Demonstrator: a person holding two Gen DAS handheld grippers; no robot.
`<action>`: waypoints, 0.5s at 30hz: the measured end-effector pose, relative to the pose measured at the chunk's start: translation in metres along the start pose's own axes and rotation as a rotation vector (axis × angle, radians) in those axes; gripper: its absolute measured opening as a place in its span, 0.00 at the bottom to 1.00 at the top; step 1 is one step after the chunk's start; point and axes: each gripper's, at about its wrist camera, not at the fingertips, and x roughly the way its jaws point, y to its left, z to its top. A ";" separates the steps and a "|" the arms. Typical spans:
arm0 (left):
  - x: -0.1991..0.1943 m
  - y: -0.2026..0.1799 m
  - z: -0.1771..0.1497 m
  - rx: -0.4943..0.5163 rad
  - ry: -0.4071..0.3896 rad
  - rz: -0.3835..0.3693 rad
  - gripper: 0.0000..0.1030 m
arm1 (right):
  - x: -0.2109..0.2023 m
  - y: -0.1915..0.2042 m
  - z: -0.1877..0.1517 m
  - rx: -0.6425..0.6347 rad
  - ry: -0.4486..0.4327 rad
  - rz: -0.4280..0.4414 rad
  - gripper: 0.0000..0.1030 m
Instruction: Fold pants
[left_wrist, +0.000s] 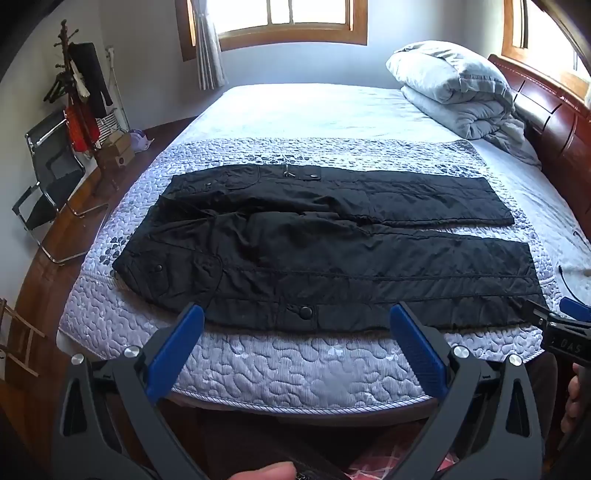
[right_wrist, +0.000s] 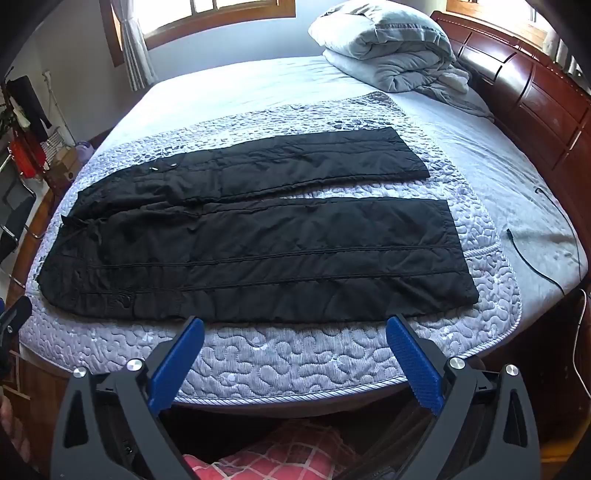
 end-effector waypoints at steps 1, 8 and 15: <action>0.000 0.000 0.000 0.001 -0.001 0.000 0.97 | 0.000 0.000 0.000 -0.001 0.000 -0.002 0.96; -0.004 -0.003 0.012 -0.004 -0.002 -0.006 0.97 | 0.000 0.005 -0.003 -0.008 -0.007 -0.010 0.96; -0.009 -0.001 0.006 -0.002 -0.024 0.002 0.97 | -0.001 0.003 -0.003 -0.002 -0.007 -0.004 0.96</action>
